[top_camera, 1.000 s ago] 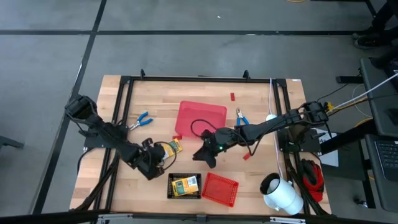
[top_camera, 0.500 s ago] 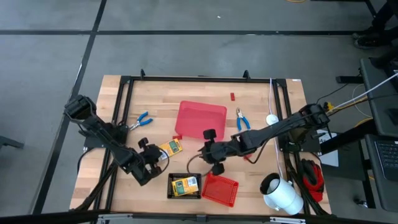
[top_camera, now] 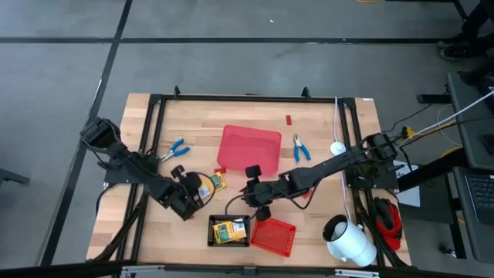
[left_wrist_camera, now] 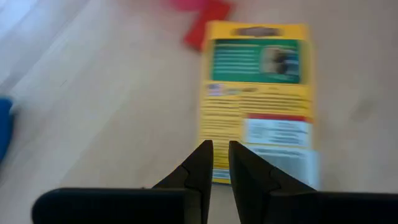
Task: Pick & Place School Supplies
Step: Put the crayon box into the black bin
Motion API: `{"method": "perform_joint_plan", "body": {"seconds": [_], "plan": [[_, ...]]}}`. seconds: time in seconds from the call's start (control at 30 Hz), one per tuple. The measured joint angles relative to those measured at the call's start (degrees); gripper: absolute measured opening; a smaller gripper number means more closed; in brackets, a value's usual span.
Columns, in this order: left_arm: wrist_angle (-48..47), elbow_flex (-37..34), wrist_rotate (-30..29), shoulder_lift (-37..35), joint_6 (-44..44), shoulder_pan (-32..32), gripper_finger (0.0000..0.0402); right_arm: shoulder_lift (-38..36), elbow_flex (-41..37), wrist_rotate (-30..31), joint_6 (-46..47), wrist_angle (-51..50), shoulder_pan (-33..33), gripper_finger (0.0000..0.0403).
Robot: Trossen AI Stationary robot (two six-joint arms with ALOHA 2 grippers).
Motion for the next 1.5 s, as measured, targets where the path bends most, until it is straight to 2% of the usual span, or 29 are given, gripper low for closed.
{"method": "perform_joint_plan", "body": {"seconds": [0.17,0.27,0.53,0.73,1.13,1.3,1.5], "plan": [[3.1,-2.5,3.4,0.0,-1.7,4.6,0.0047,0.0,0.0,0.0,-0.7,4.2,2.6,0.0119],[3.8,-2.7,4.4,-0.1,-1.6,5.6,0.0035,0.0,0.0,2.2,-1.0,4.1,4.3,0.0119],[2.3,-2.7,5.5,-0.2,-3.9,5.7,0.0005,0.0,0.0,5.6,-0.8,4.1,7.7,0.0119],[0.6,-3.6,7.4,0.0,-5.2,5.7,0.0003,0.0,0.0,6.4,0.3,4.8,9.4,0.0119],[3.3,-5.5,6.6,-0.3,-4.8,5.8,0.0005,0.0,0.0,8.8,0.6,4.8,9.7,0.0119],[0.8,-5.4,5.8,-5.6,-2.4,5.8,0.0004,0.0,0.0,8.7,0.7,4.9,9.5,0.0119],[5.3,-7.3,6.4,-15.1,4.0,6.0,0.0005,0.0,0.0,8.7,2.2,5.0,9.5,0.0119]]}}
